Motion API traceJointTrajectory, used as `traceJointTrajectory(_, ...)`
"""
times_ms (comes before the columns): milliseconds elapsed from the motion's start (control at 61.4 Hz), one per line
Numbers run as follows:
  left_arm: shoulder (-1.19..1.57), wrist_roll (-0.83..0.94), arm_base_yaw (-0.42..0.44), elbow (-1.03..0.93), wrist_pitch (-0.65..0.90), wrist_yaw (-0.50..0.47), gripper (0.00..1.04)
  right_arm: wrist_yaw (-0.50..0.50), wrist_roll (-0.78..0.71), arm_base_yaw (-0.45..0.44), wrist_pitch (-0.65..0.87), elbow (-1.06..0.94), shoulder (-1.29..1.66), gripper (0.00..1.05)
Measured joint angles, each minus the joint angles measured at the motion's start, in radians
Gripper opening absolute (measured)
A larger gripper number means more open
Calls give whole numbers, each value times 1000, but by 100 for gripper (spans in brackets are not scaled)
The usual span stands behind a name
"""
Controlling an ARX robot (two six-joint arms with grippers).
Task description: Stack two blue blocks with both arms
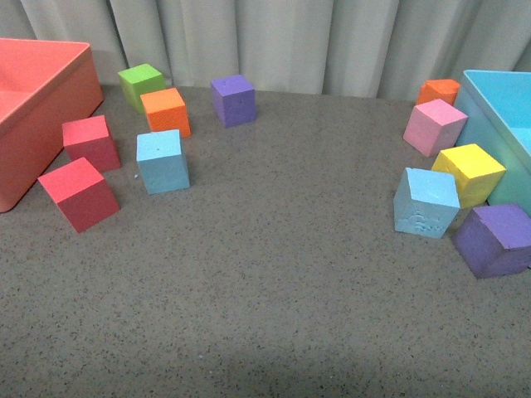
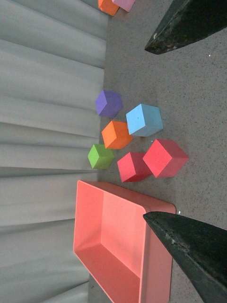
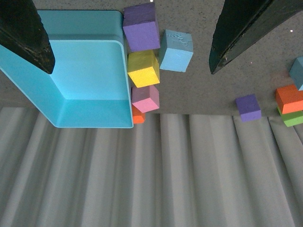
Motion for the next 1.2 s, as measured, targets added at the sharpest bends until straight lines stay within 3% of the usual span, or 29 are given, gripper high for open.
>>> traceJointTrajectory(960,0,0,0,0,0,0,98,0,0,0,0,0,0,95)
traceJointTrajectory(993,0,0,0,0,0,0,98,39,-16,12,9,0,6,95)
traceJointTrajectory(1058,0,0,0,0,0,0,98,309,-108,106,80,4,61,95)
traceJointTrajectory(1107,0,0,0,0,0,-2,98,413,-131,156,113,14,123,95)
traceJointTrajectory(1204,0,0,0,0,0,-1,98,397,-122,185,239,66,335,95)
